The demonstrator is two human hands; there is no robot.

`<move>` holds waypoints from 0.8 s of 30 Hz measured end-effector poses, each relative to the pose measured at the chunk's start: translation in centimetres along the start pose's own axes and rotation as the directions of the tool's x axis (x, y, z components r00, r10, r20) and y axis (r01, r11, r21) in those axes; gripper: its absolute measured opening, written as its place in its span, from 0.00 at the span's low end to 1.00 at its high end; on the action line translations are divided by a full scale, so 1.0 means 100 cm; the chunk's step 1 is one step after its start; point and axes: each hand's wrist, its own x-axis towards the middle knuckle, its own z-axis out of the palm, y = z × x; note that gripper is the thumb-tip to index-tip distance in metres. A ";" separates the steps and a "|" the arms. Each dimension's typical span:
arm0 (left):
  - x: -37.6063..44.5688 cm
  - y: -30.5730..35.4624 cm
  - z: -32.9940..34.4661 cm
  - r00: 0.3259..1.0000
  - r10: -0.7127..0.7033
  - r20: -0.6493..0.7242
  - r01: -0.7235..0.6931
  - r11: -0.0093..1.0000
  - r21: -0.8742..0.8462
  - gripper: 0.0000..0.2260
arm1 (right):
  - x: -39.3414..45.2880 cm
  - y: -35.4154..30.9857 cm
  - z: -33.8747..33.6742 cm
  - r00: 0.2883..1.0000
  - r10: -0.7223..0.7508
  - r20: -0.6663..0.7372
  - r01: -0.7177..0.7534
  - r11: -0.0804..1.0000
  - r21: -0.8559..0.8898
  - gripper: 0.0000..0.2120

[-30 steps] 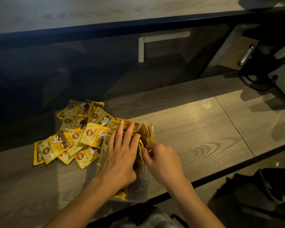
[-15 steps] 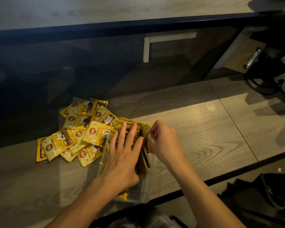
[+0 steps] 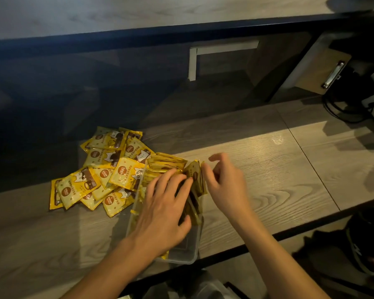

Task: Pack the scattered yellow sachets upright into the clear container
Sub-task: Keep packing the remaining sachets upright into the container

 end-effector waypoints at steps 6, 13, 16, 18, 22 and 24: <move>-0.003 -0.002 0.002 0.986 -0.079 -0.149 0.081 0.997 0.008 0.30 | -0.052 -0.004 -0.002 0.968 -0.049 0.248 0.113 0.961 -0.254 0.18; 0.002 0.001 0.001 0.994 -0.064 -0.088 0.068 0.997 0.041 0.30 | -0.065 -0.019 0.017 0.973 0.069 0.219 0.016 0.931 -0.364 0.12; 0.003 -0.002 0.001 0.994 -0.098 -0.056 0.100 0.995 0.019 0.28 | -0.073 -0.021 0.017 0.975 0.078 0.209 0.001 0.936 -0.353 0.13; 0.003 -0.003 0.002 0.994 -0.100 -0.051 0.101 0.995 0.004 0.24 | -0.079 -0.018 0.016 0.974 0.109 0.200 -0.040 0.947 -0.320 0.12; 0.004 0.000 0.005 0.994 -0.085 -0.074 0.085 0.996 -0.006 0.20 | -0.085 -0.014 0.017 0.969 0.203 0.143 -0.178 0.969 -0.172 0.13; 0.007 0.000 0.004 0.991 -0.089 -0.099 0.086 0.996 -0.032 0.19 | -0.082 -0.012 0.018 0.962 0.238 0.135 -0.223 0.968 -0.116 0.14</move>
